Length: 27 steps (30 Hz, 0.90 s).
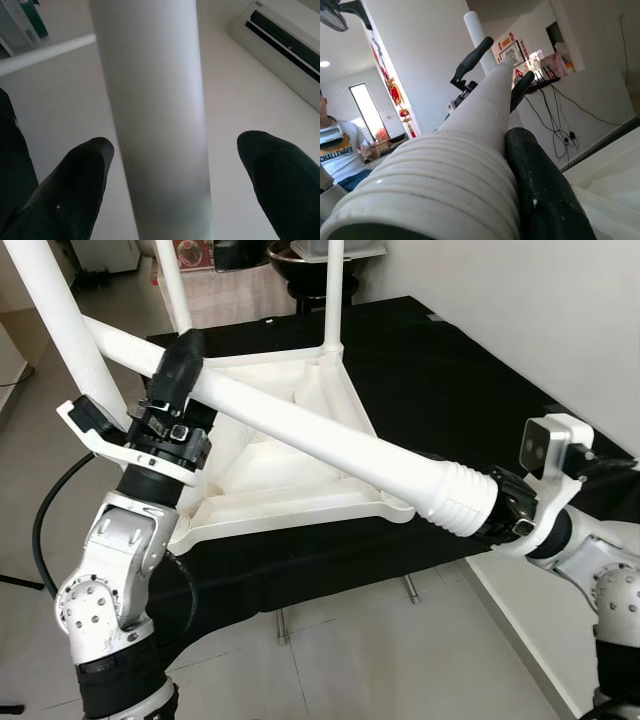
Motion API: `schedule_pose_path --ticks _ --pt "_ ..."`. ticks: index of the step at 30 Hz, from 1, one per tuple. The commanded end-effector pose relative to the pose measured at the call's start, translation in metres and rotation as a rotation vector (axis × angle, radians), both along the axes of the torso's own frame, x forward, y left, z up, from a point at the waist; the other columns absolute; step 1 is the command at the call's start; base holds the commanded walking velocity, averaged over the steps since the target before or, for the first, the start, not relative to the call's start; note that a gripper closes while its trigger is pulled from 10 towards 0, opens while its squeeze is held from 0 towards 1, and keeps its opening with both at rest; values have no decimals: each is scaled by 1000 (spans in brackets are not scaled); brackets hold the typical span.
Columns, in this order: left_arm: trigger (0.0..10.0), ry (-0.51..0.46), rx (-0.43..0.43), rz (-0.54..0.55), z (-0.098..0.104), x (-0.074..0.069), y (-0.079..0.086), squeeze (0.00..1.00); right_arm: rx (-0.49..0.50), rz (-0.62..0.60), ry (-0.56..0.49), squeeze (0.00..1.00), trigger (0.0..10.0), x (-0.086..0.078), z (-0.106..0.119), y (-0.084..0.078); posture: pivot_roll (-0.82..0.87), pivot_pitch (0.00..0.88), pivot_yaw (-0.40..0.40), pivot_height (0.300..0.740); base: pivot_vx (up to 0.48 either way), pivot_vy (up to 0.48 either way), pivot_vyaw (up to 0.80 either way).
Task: Building children table
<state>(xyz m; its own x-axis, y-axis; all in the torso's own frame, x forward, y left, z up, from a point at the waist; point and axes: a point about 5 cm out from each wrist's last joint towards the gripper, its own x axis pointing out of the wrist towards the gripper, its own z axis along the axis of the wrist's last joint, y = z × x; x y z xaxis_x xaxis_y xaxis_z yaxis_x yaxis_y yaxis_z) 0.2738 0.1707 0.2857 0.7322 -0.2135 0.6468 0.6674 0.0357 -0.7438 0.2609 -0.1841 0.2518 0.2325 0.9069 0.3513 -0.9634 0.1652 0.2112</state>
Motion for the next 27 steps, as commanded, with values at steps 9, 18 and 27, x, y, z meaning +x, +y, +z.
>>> schedule_pose_path --ticks 9,18,27 --pt "0 0 -8 -33 -1 0 -2 0 -85 114 -14 0 10000 -11 -5 11 -83 122 36 740 0 0 0" --pt "0 -5 -9 -66 1 -3 -11 0 -81 89 -5 0 10000 -9 -5 10 -79 126 36 740 0 0 0" --pt "0 -10 -3 -71 7 0 -16 0 -116 -13 39 710 10000 0 -13 11 -80 128 36 740 0 0 0"
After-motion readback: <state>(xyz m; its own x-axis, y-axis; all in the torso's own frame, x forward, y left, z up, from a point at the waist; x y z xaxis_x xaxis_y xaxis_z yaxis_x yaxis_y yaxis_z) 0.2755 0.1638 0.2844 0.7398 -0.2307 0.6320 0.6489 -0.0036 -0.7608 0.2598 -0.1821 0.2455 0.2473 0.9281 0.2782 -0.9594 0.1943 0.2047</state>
